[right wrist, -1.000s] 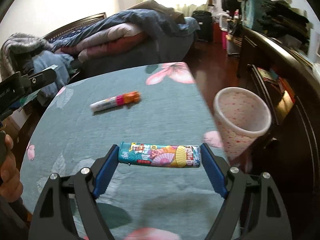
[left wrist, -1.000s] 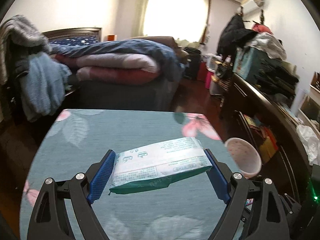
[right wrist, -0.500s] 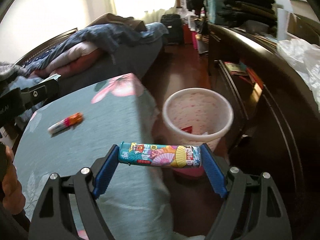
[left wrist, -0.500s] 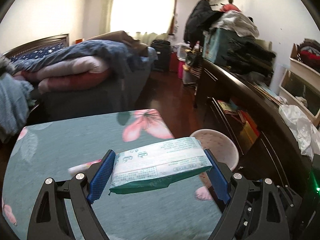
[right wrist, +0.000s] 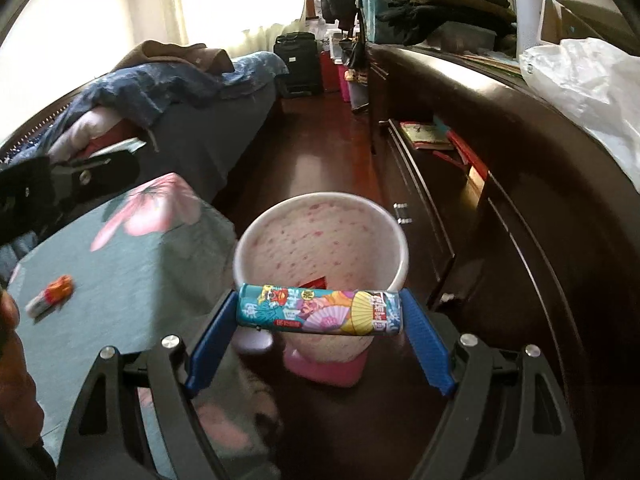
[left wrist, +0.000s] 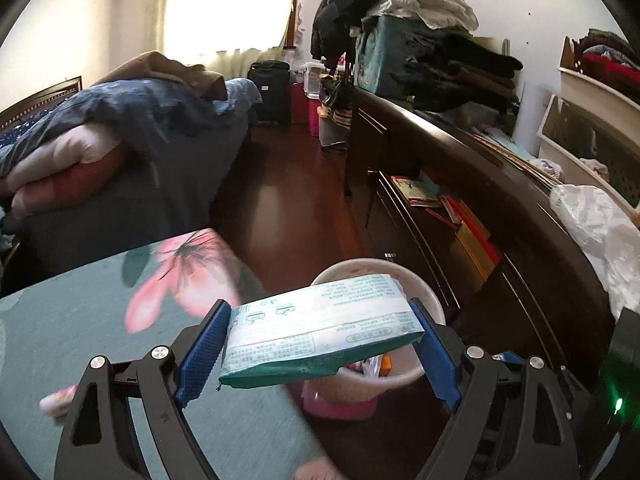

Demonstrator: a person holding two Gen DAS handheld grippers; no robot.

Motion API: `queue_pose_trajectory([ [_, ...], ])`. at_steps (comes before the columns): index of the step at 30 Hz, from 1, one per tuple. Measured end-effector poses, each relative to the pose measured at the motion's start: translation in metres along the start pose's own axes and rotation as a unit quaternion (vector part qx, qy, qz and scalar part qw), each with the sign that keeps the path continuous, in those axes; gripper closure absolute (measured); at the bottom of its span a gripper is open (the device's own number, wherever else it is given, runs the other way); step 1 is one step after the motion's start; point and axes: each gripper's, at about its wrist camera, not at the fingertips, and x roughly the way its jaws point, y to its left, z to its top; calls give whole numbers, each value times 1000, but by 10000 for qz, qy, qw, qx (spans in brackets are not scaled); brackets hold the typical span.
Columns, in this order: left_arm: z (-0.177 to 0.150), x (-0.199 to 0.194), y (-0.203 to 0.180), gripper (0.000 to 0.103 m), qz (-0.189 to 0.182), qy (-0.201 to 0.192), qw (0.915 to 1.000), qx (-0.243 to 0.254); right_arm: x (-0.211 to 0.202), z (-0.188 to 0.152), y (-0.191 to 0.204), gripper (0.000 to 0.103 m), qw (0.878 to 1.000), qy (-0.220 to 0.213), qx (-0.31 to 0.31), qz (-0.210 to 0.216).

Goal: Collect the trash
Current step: 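Open both tools to drop the wipe pack and candy stick into the wastebasket, then move both open tools back over the table toward the glue stick and toy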

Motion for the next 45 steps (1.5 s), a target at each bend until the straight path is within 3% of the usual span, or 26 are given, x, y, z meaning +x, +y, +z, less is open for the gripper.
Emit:
queue_pose_trajectory([
  [9, 36, 69, -28, 11, -46, 71, 9999, 96, 56, 21, -19, 22, 9998, -73, 2, -199],
  [15, 43, 100, -32, 8, -57, 222, 9997, -2, 89, 26, -24, 21, 9997, -89, 8, -231],
  [17, 43, 105, -31, 7, -54, 269, 9996, -34, 97, 27, -26, 12, 9998, -139, 56, -153],
  [20, 42, 108, -25, 5, -32, 300, 9995, -131, 100, 27, -29, 6, 9995, -252, 132, -140],
  [28, 40, 84, 1, 4, 131, 173, 9991, -373, 88, 14, -32, 6, 9994, -106, 319, -90],
  [38, 22, 11, 41, 4, 382, -77, 9985, -384, 45, -6, -10, 4, 9998, 90, 190, -67],
  [45, -6, -32, 82, 4, 726, -87, 9959, -527, 7, -19, 19, 4, 9995, 165, 18, 265],
])
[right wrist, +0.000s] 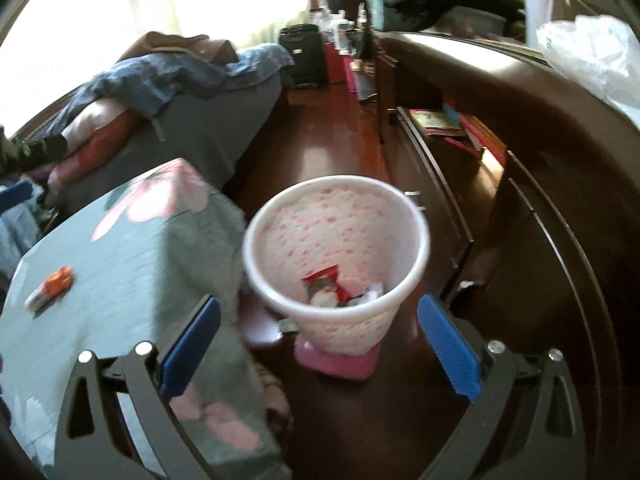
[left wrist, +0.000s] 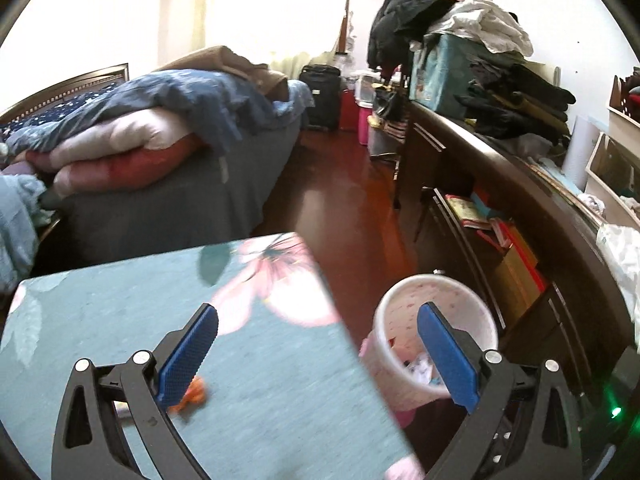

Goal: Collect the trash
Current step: 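Move both open tools back over the table toward the glue stick and toy, then grasp the white-and-pink glue stick with the left tool while the right tool grasps the orange toy figure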

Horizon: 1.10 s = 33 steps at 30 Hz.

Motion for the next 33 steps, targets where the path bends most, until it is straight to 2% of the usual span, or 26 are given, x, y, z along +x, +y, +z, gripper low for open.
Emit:
queue_pose_trajectory([
  [10, -48, -38, 67, 4, 609, 70, 9981, 38, -45, -20, 73, 4, 9961, 75, -741, 468],
  [15, -67, -43, 110, 4, 682, 244, 9973, 74, -52, -29, 111, 4, 9913, 116, -1188, 556],
  [23, -90, -14, 148, 4, 610, 636, 9953, 405, -46, -36, 145, 4, 9873, 211, -1455, 608],
  [30, -84, 15, 149, 4, 143, 799, 9946, 645, -39, -34, 161, 4, 9849, 244, -1633, 522],
  [33, -86, 25, 144, 10, 93, 871, 9926, 841, -39, -32, 164, 4, 9845, 237, -1659, 513],
])
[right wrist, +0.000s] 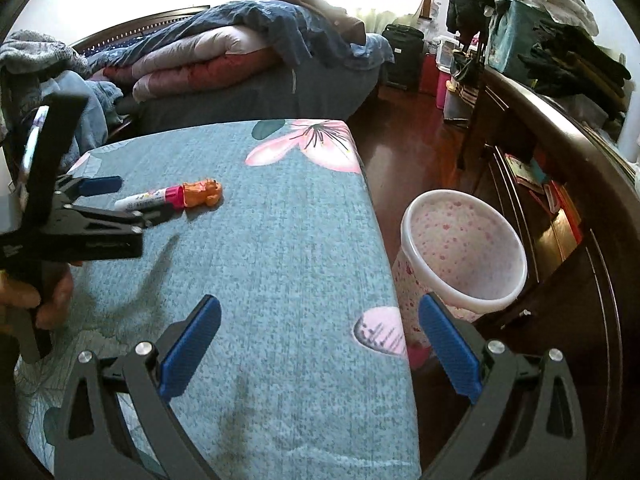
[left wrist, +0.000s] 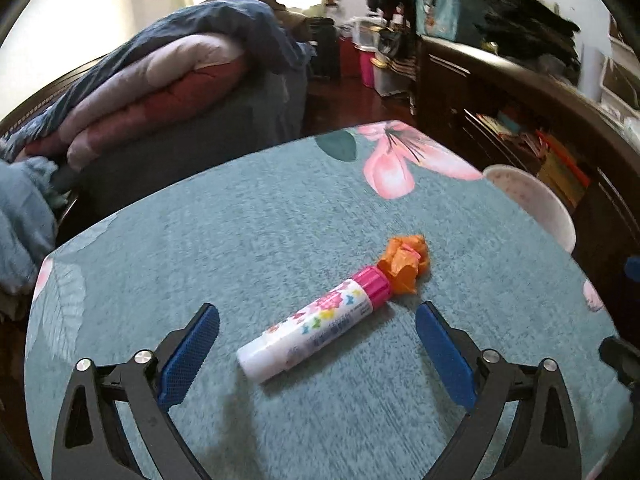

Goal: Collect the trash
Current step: 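Grasp the white-and-pink glue stick with the left tool while the right tool grasps the orange toy figure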

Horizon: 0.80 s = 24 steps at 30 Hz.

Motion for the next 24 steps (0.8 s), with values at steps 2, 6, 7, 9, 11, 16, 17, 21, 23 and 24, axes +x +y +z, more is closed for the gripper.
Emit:
queue_pose_trajectory([
  [2, -1, 6, -1, 22, -82, 99, 9999, 55, 2, 2, 2, 4, 10000, 16, -8, -2],
  [6, -3, 5, -1, 49, -127, 89, 9998, 108, 4, 6, 7, 4, 10000, 59, 4, 60],
  [7, -4, 4, -1, 52, -116, 89, 9998, 115, 5, 8, 8, 4, 9999, 68, 14, 82],
  [9, -7, 1, 0, 52, -107, 76, 9998, 120, 5, 11, 13, 4, 9999, 54, 23, 140],
  [11, -10, -2, 2, 53, -56, 77, 9999, 94, 4, 16, 18, 4, 9998, 22, 3, 183],
  [16, -19, -13, 28, 81, 82, 190, 9989, -432, 11, 34, 36, 4, 9997, 10, -77, 237],
  [17, -22, -18, 35, 81, 140, 155, 9982, -557, 14, 38, 40, 4, 9996, 20, -95, 264],
  [21, -35, -43, 65, 81, 417, -59, 9941, -1002, 37, 57, 62, 4, 9991, 86, -181, 385],
  [23, -40, -53, 77, 81, 564, -146, 9918, -1137, 54, 65, 74, 4, 9987, 156, -290, 381],
  [24, -42, -58, 83, 80, 643, -184, 9907, -1188, 62, 69, 78, 4, 9986, 192, -334, 364],
])
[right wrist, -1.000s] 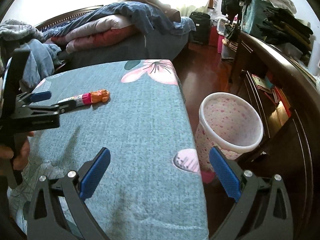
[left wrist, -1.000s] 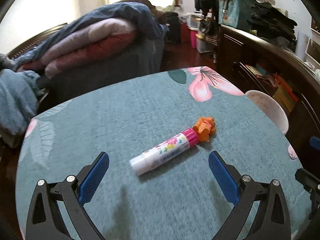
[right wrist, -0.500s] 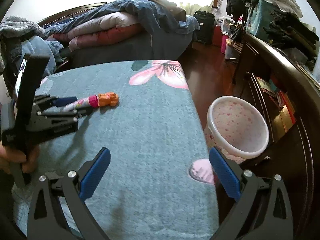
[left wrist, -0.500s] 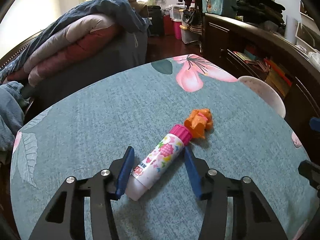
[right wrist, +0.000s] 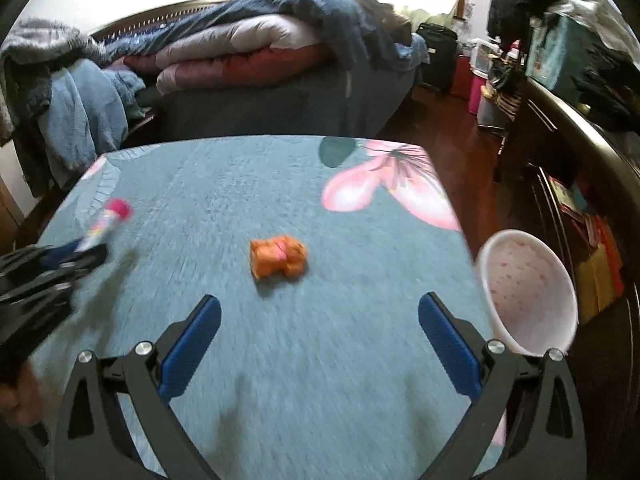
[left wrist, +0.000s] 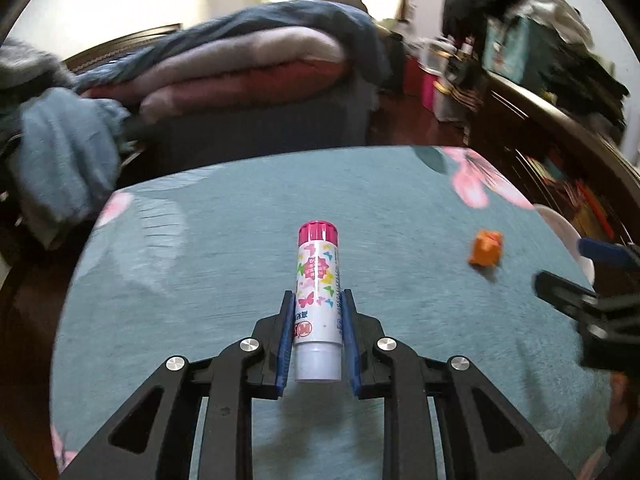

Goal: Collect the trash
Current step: 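Grasp the white-and-pink glue stick with the left tool while the right tool grasps the orange toy figure, then carry the glue stick and orange toy over the wastebasket with both tools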

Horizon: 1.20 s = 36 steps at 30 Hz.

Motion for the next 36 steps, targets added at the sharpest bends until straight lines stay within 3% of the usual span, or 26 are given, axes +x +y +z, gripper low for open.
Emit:
queue_pose_trajectory([
  [6, -2, -9, 21, 80, 61, -32, 9999, -124, 47, 15, 20, 5, 9993, 279, -195, -120],
  [9, -6, -8, 26, 81, 64, 11, 9999, -158, 58, 17, 25, 20, 9992, 357, -172, -22],
  [12, -9, -7, 30, 81, 92, 41, 9997, -220, 57, 18, 25, 44, 9990, 377, -31, 222],
  [13, -9, -7, 30, 81, 95, 50, 9997, -241, 55, 19, 27, 57, 9991, 371, -56, 200],
  [14, -9, -8, 31, 80, 99, 59, 9996, -264, 52, 18, 29, 59, 9991, 370, -105, 165],
  [22, -16, -32, 24, 80, 246, -94, 9993, -269, 4, -8, 32, 59, 9992, 177, -146, 326],
  [36, -18, -86, -4, 80, 192, -355, 9985, -380, -81, -53, 9, 59, 9981, -200, 209, 552],
])
